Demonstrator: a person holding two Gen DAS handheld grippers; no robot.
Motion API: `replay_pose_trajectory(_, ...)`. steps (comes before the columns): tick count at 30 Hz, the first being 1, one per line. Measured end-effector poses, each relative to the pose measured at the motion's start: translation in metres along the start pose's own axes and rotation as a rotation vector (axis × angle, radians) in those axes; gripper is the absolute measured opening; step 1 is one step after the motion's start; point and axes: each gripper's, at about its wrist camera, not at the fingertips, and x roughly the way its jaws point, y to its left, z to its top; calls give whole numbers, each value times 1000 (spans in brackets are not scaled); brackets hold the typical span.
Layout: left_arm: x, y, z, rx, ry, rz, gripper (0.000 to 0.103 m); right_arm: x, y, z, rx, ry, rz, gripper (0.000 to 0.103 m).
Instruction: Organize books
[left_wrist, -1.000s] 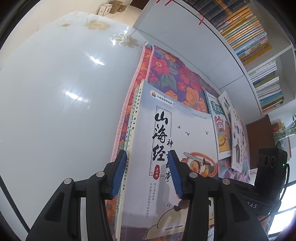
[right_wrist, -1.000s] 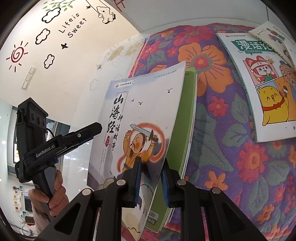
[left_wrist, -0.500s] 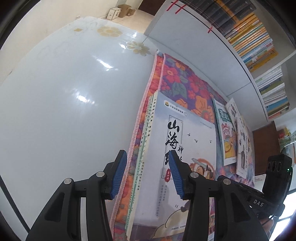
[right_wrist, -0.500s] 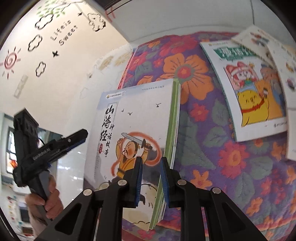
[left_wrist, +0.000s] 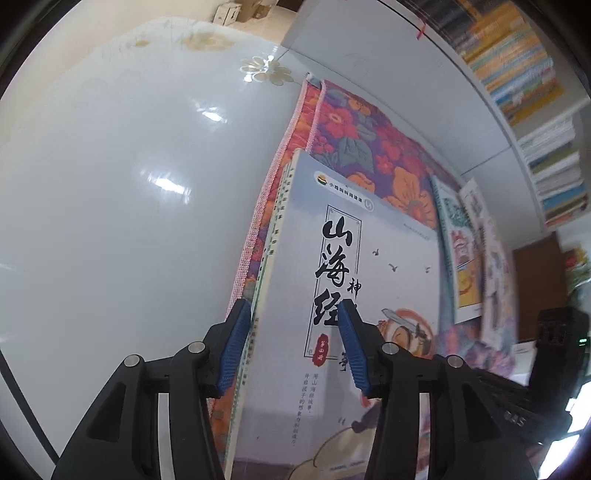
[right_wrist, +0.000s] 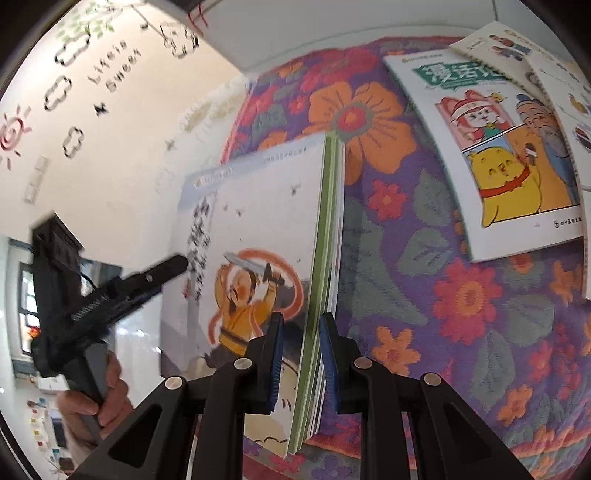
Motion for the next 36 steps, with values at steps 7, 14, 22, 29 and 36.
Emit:
replay_pose_trajectory(7,3,-7,2,21,9,52,46,1,1,-1,-6,-4,-6,24)
replay_pose_trajectory(14,-8,-7,5,3,-38,116,46,-11,-11,-2,25,-28,40,24)
replay_pose_trajectory(22,-25,-62,16,68,-108,120,46,-69,-69,3,95,-143,24,24)
replay_pose_trajectory(29,18,-163,7,163,-65,-9,48,-125,-145,-7,192,-227,-28,24)
replay_pose_trajectory(36,70,-250,-25,232,13,-81,48,-171,-229,-23,286,-252,-82,24)
